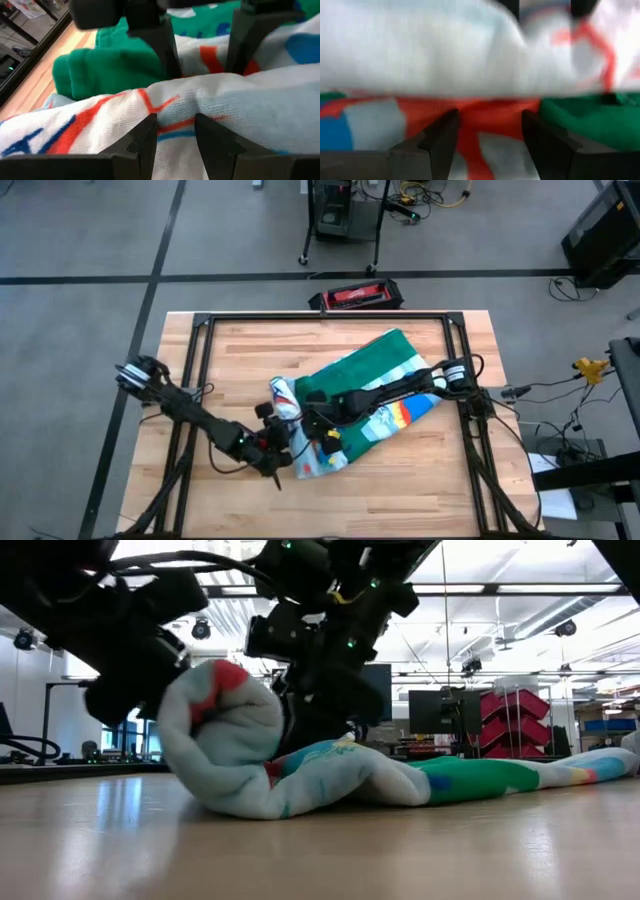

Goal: Roll towel
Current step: Roll the multi-color dinosaur print towel

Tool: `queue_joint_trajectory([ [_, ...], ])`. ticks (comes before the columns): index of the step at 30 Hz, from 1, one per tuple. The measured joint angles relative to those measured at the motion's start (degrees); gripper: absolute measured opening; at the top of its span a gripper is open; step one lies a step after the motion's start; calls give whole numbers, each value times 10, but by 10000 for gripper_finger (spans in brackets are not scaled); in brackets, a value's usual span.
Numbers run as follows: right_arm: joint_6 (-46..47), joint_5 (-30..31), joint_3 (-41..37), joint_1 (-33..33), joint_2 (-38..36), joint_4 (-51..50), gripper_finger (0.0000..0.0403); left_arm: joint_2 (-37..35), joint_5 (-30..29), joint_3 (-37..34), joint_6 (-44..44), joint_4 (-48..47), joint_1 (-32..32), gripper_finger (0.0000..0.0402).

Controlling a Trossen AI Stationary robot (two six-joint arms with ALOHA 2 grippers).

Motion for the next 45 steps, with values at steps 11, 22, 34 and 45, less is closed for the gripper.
queue_joint_trajectory([
  [11,-5,1,-2,0,-1,10,204,7,60,0,82,77,52,118],
  [22,11,38,-1,0,-75,-170,204,47,100,2,103,115,102,118],
  [34,3,63,-133,-19,-95,-97,204,74,134,3,72,103,110,118],
  [45,41,47,-144,9,-86,7,204,55,150,4,-22,-21,73,118],
])
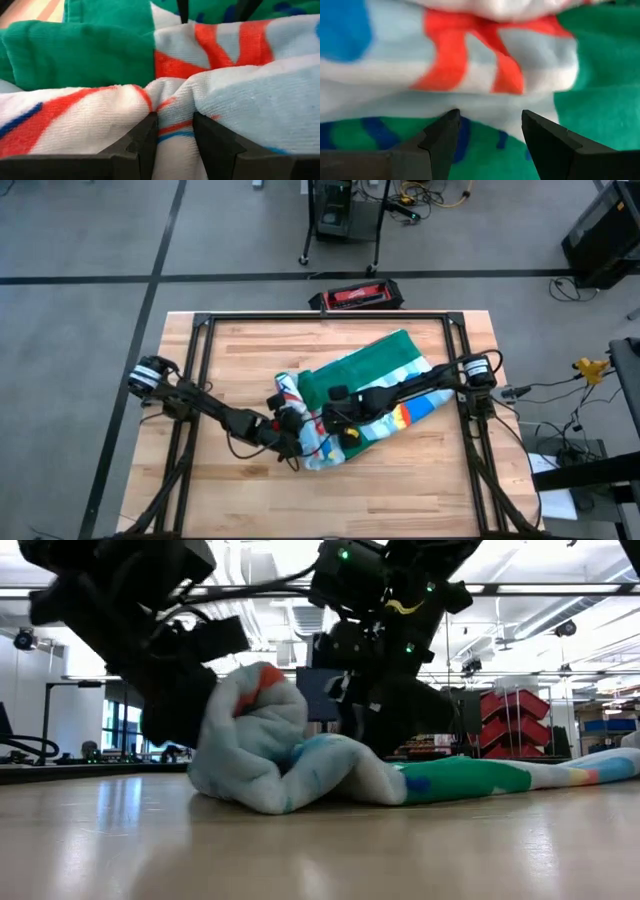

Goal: Roll towel
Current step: Roll the multi-color dinosaur print towel

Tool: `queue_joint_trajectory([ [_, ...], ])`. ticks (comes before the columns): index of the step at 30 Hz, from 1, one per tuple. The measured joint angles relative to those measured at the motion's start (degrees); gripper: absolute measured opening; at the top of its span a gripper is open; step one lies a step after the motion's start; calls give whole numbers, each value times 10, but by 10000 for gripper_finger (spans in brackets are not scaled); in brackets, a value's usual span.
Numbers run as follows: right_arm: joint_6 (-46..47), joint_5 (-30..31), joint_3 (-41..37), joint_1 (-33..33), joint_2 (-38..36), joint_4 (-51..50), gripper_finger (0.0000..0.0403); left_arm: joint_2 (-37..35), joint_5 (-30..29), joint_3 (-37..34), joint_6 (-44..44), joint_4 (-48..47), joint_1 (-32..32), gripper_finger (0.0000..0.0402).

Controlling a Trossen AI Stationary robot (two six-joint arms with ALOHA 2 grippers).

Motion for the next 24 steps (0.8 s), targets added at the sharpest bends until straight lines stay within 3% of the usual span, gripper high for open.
queue_joint_trajectory([
  [12,23,-9,94,61,82,74,204,-60,17,-3,-167,-202,-133,118],
  [17,52,-13,112,66,83,14,204,-60,8,-3,-210,-224,-177,118],
  [21,85,-7,114,64,77,-81,204,-59,-2,-4,-218,-223,-182,118],
  [24,87,-4,113,67,69,-93,204,-59,-5,-4,-218,-221,-179,118],
])
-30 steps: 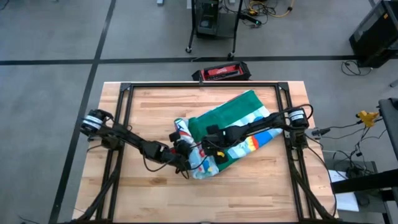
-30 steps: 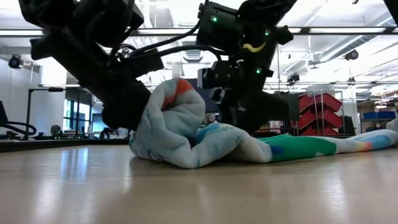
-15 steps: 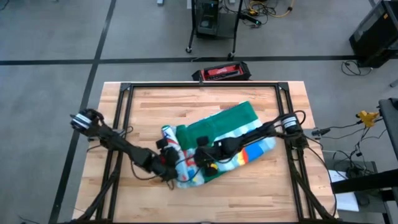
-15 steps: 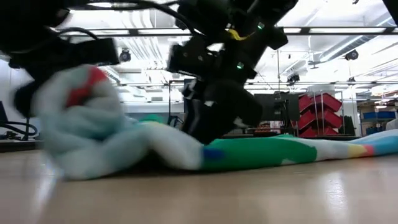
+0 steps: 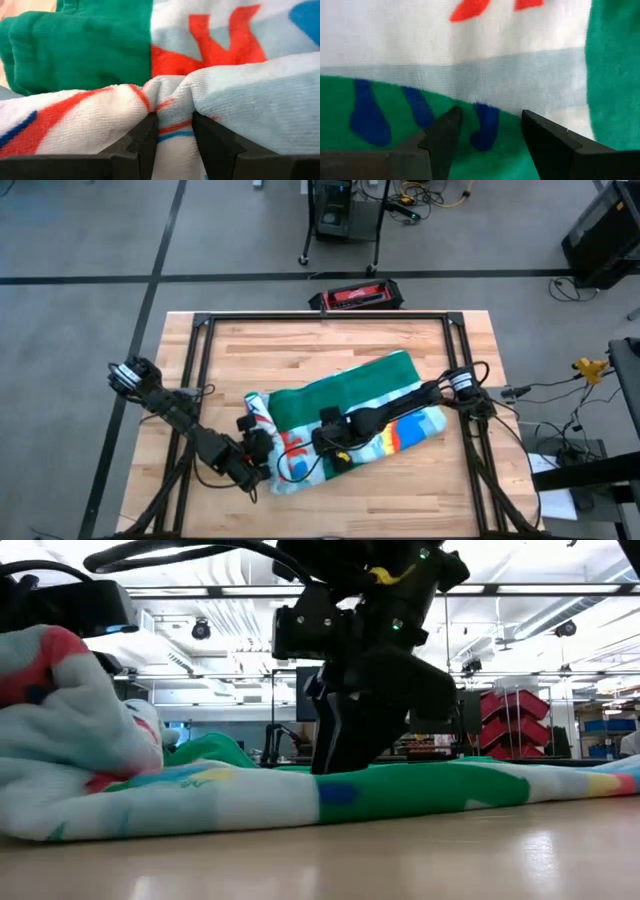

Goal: Roll towel
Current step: Roll the multi-color dinosaur print towel

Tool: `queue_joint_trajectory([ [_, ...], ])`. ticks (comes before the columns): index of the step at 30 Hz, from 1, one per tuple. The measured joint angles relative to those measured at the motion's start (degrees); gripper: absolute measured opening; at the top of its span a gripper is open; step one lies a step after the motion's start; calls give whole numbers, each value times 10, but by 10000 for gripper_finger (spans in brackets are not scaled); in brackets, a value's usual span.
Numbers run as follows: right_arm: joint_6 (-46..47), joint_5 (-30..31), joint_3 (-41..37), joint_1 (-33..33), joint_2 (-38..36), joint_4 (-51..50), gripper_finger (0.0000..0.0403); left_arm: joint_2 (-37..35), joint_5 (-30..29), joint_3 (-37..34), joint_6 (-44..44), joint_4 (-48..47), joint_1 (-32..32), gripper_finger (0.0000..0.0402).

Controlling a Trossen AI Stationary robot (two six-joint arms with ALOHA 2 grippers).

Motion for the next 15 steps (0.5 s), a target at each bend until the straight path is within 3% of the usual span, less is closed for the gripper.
queue_joint_trajectory([
  [10,-59,22,-37,-56,-54,9,204,0,-1,-6,-13,9,2,118],
  [15,-55,-11,-93,-94,-54,48,204,0,-9,-9,22,29,2,118],
])
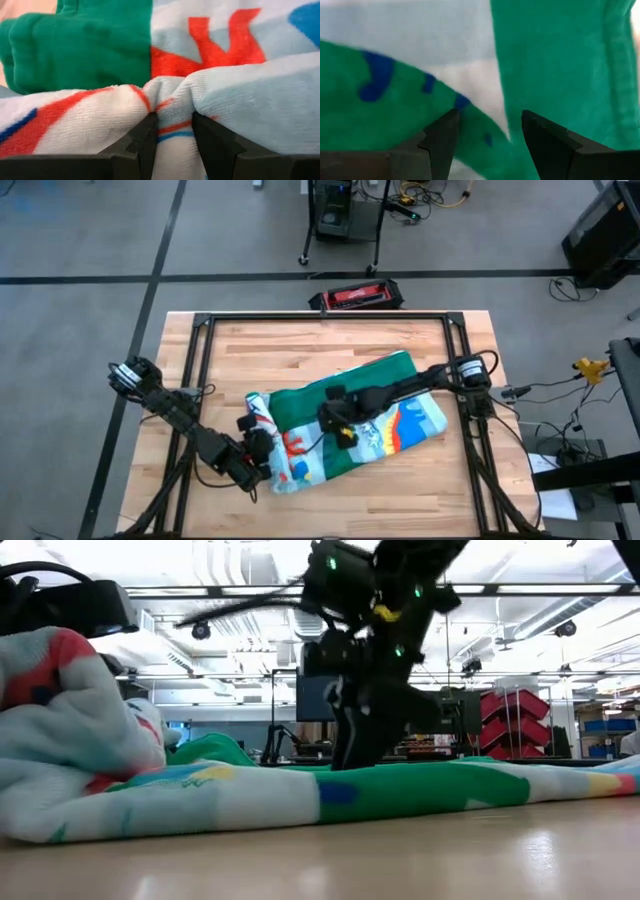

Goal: Roll towel
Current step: Roll the multi-color dinosaur print towel

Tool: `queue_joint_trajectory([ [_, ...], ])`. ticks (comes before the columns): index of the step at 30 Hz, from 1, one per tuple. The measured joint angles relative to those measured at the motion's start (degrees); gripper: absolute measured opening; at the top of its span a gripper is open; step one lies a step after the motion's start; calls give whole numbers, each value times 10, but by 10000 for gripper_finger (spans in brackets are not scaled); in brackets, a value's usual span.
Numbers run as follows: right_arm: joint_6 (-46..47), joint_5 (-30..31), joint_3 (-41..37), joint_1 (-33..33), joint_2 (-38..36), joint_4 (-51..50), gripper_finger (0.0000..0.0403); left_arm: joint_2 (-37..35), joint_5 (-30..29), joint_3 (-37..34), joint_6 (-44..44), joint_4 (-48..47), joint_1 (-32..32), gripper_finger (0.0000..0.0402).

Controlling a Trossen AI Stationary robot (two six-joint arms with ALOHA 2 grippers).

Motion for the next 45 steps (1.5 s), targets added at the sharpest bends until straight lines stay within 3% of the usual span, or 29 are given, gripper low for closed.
queue_joint_trajectory([
  [4,18,-48,-32,-8,-8,10,204,1,3,0,49,21,0,118],
  [12,39,-57,-64,-8,-64,-6,204,1,23,1,90,37,-2,118],
  [16,16,-53,-60,-6,-82,92,204,0,23,1,98,42,-3,118],
  [20,-12,-50,-61,-32,-54,141,204,0,23,1,98,50,-3,118],
  [26,-18,-90,-76,-78,-22,133,204,0,24,1,89,50,-3,118],
  [34,-40,-97,-113,-98,-61,110,204,1,20,1,116,56,-3,118],
  [38,-25,-80,-106,-80,-81,114,204,-4,20,1,125,58,-3,118],
  [45,36,-90,-87,26,-68,308,204,-17,22,1,139,59,-3,118],
])
